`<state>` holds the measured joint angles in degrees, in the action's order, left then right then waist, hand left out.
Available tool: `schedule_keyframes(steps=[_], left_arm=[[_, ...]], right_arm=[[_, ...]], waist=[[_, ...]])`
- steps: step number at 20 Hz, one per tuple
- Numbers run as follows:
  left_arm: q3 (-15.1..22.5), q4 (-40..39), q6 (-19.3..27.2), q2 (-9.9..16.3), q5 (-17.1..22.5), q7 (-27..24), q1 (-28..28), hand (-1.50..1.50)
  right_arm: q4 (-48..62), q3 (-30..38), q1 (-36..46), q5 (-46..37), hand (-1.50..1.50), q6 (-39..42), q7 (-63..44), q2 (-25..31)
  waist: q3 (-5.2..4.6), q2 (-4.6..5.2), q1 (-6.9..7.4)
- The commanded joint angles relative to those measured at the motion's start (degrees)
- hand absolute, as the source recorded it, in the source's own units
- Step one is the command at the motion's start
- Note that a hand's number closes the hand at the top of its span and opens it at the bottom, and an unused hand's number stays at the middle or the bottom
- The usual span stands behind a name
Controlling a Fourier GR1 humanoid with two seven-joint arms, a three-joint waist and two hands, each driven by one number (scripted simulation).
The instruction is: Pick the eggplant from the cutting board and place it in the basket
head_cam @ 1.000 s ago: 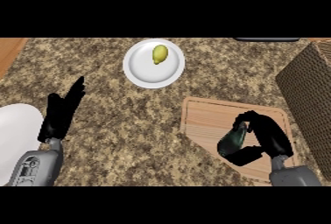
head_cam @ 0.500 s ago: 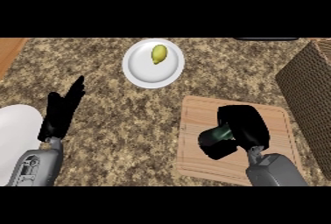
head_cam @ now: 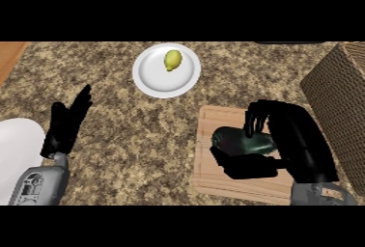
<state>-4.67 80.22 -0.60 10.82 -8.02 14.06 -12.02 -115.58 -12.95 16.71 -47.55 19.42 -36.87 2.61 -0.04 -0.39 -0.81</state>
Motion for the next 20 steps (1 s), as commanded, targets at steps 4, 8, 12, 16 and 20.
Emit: schedule_keyframes(steps=[4,8,12,16,20], left_arm=[[-0.4,-2.2,0.4,-0.3,-0.3,-1.8,-0.7,0.00],[0.8,3.0,-0.7,0.1,-0.4,1.3,0.9,0.00],[-0.7,-0.9,-0.3,-0.4,0.6,-0.7,-0.6,0.00],[0.5,0.4,-0.6,-0.6,-0.2,-0.1,0.3,0.00],[0.3,0.0,-1.4,-0.3,0.2,-0.4,0.6,0.00]], right_arm=[[-13.9,10.2,15.7,7.4,1.50,8.8,-17.4,-1.6],[-13.3,17.3,26.7,12.2,1.50,12.5,-25.8,0.2],[-10.7,23.4,34.9,17.5,1.50,15.7,-30.5,3.9],[-0.4,28.3,42.1,16.0,1.50,14.5,-28.6,10.9],[5.0,25.5,38.9,12.0,1.50,19.4,-23.1,18.9]], waist=[[-0.06,0.15,0.21],[-0.02,0.00,0.85],[-0.03,-0.03,0.13],[-0.03,-0.03,0.53],[-0.07,0.13,0.49]])
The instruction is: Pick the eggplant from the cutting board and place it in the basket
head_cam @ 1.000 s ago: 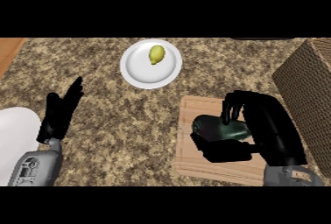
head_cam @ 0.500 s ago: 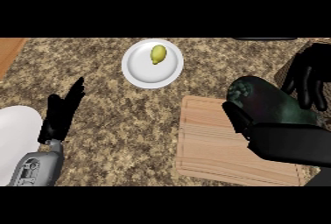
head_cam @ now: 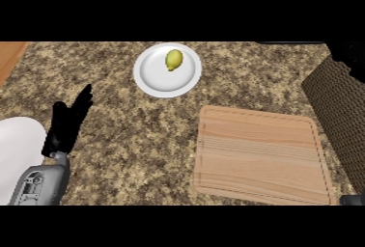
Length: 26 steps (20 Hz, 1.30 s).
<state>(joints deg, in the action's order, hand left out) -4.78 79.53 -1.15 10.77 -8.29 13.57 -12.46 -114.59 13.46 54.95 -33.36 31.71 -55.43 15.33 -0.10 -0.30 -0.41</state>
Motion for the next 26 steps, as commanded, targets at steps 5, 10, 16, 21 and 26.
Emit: schedule_keyframes(steps=[5,10,16,21,26], left_arm=[[0.5,0.7,0.4,-0.8,-0.3,1.2,-0.1,0.00],[-0.2,2.4,0.0,0.1,0.2,1.0,0.5,0.00],[-0.5,0.4,-1.1,0.0,0.9,0.4,-0.4,0.00],[-1.1,-1.1,-0.3,-0.4,0.6,-1.7,-0.6,0.00],[-1.4,-2.5,-2.0,0.6,0.8,-2.4,-1.5,0.00]], right_arm=[[14.0,1.4,0.5,-4.6,1.50,11.8,3.0,18.2],[20.7,6.3,-2.9,-3.7,1.50,14.0,11.9,27.0],[28.9,11.4,-9.3,-5.1,1.50,8.6,26.3,35.4],[34.3,11.5,-17.2,-5.7,1.50,0.9,38.6,33.9],[40.4,13.5,-20.0,-5.2,1.50,-1.4,45.2,36.0]], waist=[[0.03,0.31,0.12],[0.10,0.28,0.39],[0.11,0.36,0.40],[0.13,0.44,0.35],[0.11,0.37,0.44]])
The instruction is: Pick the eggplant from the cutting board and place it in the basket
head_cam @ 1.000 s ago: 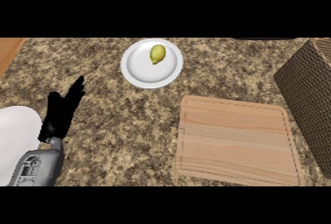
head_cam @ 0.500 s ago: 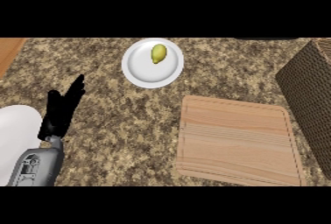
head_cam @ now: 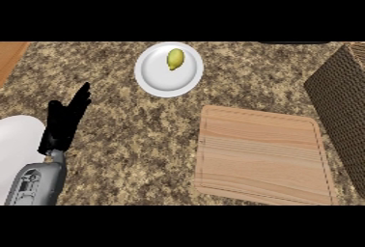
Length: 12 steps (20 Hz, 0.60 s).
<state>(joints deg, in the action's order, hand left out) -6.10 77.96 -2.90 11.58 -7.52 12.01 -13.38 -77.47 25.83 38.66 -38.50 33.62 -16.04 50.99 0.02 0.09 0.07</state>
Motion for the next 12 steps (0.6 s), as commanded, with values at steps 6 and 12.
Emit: schedule_keyframes(steps=[6,12], left_arm=[[-0.6,0.0,-0.1,-0.1,0.4,1.4,-1.8,0.00],[0.9,3.9,1.1,-1.6,-0.9,0.6,3.7,0.00]], right_arm=[[12.2,-0.9,-5.1,-2.3,1.50,-8.4,12.2,-0.2],[14.2,3.3,-6.4,2.7,-1.50,-9.1,6.2,-7.4]], waist=[[0.00,0.04,0.19],[0.00,-0.18,0.06]])
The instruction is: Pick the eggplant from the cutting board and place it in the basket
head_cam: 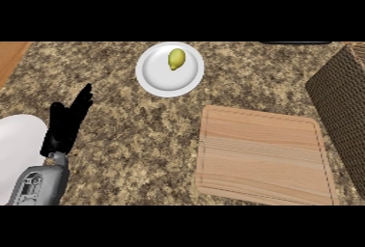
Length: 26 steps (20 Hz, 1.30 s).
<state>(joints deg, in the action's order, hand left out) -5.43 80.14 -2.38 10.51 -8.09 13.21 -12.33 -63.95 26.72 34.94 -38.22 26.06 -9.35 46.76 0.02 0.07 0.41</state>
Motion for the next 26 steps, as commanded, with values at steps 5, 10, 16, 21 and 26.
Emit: schedule_keyframes(steps=[5,10,16,21,26], left_arm=[[-0.1,1.1,0.1,0.1,-0.3,1.2,-0.5,0.00],[0.4,-1.1,1.4,-1.6,-1.0,-0.7,-0.6,0.00],[-0.1,-0.6,1.3,-1.1,-1.0,0.5,-0.6,0.00],[0.1,0.1,1.5,-0.8,-1.6,0.1,0.0,0.00],[-0.7,-0.8,0.4,-0.5,-0.6,-3.3,2.6,0.00]], right_arm=[[9.3,4.0,0.6,3.5,-1.50,-7.5,6.7,-1.9],[10.6,9.6,2.8,7.1,-1.50,-13.1,8.0,-1.5],[8.7,16.3,-0.1,10.4,-1.50,-18.0,6.7,1.3],[14.0,24.5,-2.5,15.8,-1.50,-14.2,4.0,7.9],[23.4,30.5,-11.9,18.8,-1.50,-9.0,13.0,14.9]], waist=[[0.02,0.05,0.14],[0.02,0.18,0.00],[0.00,-0.04,-0.55],[0.02,-0.13,-1.07],[0.06,-0.06,-1.02]])
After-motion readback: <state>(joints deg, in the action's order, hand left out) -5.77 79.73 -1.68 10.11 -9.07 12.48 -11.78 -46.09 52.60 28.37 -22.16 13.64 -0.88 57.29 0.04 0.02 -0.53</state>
